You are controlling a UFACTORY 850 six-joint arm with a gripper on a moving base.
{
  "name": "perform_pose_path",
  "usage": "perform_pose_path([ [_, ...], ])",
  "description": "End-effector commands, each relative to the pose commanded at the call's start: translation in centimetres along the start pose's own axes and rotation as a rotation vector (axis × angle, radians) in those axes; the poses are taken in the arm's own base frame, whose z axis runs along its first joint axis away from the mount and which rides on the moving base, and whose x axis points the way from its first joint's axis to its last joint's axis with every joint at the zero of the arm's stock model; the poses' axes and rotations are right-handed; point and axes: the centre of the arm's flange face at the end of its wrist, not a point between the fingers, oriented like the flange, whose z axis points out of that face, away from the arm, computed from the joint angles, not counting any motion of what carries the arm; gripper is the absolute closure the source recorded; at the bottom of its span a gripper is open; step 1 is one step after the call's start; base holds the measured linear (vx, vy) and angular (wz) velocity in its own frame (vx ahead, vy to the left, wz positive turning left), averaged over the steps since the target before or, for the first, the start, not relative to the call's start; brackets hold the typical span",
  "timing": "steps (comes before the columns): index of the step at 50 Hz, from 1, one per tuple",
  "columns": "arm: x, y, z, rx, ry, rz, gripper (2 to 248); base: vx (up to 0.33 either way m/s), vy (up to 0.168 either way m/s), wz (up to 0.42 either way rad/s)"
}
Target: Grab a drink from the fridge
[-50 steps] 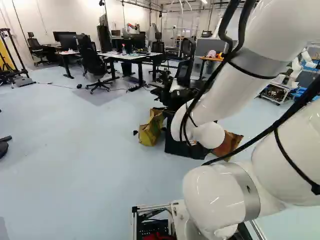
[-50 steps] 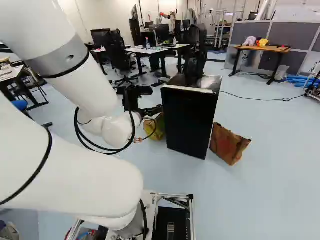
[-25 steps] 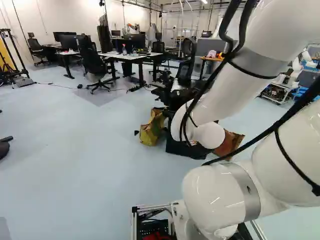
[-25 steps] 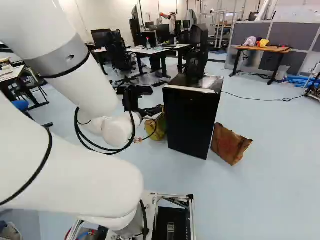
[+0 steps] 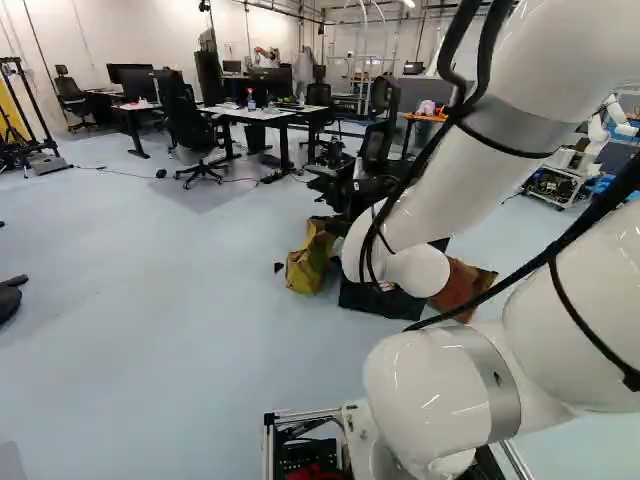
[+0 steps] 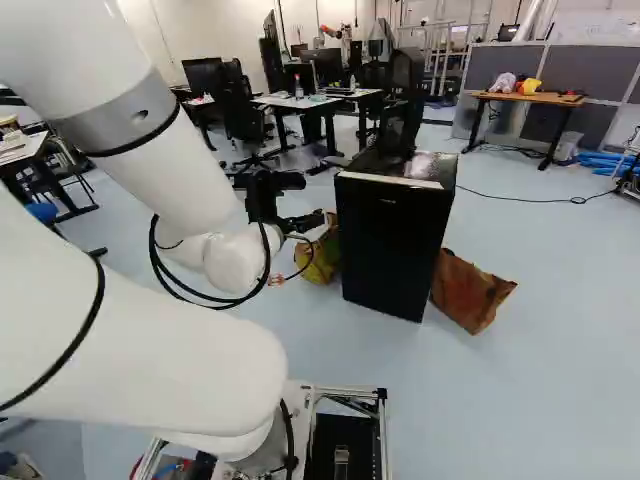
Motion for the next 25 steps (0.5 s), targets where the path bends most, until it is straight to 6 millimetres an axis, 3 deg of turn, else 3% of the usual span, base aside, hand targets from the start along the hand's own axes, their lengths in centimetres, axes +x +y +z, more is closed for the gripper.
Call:
perform_pose_path([
  [14,0.00,0.00,0.00,0.000,0.000,0.000,3,0.055,0.059,-0.022],
  [25,0.00,0.00,0.00,0.000,0.000,0.000,3,0.061,0.030,-0.186],
])
